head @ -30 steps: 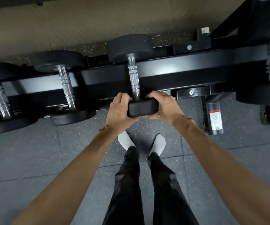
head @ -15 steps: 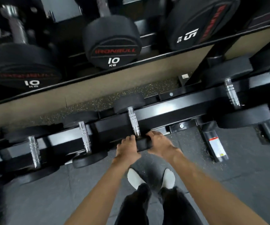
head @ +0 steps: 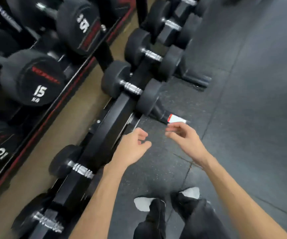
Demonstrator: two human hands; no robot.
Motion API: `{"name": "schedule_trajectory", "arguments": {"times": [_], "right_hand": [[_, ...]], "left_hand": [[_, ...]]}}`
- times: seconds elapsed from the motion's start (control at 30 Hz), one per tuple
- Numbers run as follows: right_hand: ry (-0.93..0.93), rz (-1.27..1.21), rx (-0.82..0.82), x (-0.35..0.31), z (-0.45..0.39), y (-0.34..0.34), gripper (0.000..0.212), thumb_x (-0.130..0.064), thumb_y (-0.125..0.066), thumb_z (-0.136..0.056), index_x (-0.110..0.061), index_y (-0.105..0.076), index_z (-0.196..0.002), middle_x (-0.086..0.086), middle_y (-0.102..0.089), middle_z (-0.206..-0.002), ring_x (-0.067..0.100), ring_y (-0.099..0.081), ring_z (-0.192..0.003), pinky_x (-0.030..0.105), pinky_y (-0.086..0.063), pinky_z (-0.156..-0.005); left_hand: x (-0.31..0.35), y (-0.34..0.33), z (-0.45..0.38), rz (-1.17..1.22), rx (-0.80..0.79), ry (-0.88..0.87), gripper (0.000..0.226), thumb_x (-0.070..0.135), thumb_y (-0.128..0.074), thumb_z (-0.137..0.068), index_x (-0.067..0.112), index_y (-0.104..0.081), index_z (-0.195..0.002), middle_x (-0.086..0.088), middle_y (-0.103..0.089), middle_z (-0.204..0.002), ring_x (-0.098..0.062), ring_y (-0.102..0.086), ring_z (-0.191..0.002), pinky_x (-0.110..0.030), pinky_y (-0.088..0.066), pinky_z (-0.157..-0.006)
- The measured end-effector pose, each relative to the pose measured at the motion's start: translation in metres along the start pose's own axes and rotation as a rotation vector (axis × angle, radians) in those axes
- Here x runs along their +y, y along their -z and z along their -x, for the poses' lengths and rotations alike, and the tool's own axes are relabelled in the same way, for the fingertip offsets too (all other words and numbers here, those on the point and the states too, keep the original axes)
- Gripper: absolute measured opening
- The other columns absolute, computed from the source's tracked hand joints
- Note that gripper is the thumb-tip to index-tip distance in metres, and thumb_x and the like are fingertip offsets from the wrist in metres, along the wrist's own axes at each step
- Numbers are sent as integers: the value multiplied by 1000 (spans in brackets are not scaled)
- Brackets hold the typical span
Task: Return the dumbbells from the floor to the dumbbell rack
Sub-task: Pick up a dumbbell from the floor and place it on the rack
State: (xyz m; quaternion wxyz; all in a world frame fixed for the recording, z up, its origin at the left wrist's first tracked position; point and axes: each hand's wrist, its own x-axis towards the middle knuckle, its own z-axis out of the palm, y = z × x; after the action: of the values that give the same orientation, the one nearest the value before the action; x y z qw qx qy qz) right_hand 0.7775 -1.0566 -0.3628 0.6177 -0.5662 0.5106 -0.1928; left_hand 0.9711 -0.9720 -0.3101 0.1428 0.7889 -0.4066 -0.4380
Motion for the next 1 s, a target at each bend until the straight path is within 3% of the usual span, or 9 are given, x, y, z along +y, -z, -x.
{"name": "schedule_trajectory", "arguments": {"times": [0.17,0.33,0.53,0.7,0.8,0.9,1.0], "right_hand": [[22,-205,294,-11,47,147,27,-11,-78,-90,-23,-69,-112,2,-77,-110,7,-69,-92,20,-54,-85],[28,-307,539,2,114,282,28,-17,-78,-90,-27,-68,-114,-2,-76,-113,10,-69,-94,26,-54,-82],[34,-385,852,41,203,422,28,-15,-78,-91,-28,-67,-113,-1,-76,-113,2,-68,-95,12,-49,-84],[-12,-440,1106,96,271,525,30,-13,-78,-90,-25,-67,-115,0,-77,-113,11,-72,-107,28,-54,-96],[-54,-482,1225,126,302,585,30,-14,-78,-90,-24,-68,-117,-3,-77,-114,10,-72,-107,36,-55,-102],[-92,-542,1345,151,330,640,31,-15,-77,-92,-23,-67,-120,-5,-76,-115,5,-71,-105,34,-55,-102],[-130,-630,1448,174,362,686,31,-17,-76,-92,-25,-68,-120,-6,-77,-115,4,-71,-105,33,-55,-102]], "left_hand": [[155,-79,-10,-24,-138,-233,26,25,-73,-90,23,-67,-115,8,-70,-113,-8,-68,-99,-23,-52,-89],[292,-178,9,-141,-300,-404,22,28,-74,-90,24,-67,-110,13,-69,-109,-4,-68,-97,-22,-49,-83],[419,-303,31,-234,-493,-608,20,27,-75,-88,28,-69,-108,13,-71,-110,0,-67,-98,-20,-51,-89],[511,-422,54,-313,-684,-725,20,22,-76,-88,25,-70,-107,9,-72,-111,-4,-67,-103,-27,-52,-96],[564,-497,65,-390,-810,-784,21,24,-74,-89,29,-68,-108,10,-70,-113,-1,-65,-105,-21,-52,-86],[618,-572,78,-456,-917,-848,23,25,-71,-92,29,-66,-114,12,-68,-115,2,-63,-105,-14,-47,-74],[666,-638,99,-538,-1002,-891,22,28,-69,-93,31,-65,-114,13,-66,-117,1,-62,-106,-15,-46,-72]]}}
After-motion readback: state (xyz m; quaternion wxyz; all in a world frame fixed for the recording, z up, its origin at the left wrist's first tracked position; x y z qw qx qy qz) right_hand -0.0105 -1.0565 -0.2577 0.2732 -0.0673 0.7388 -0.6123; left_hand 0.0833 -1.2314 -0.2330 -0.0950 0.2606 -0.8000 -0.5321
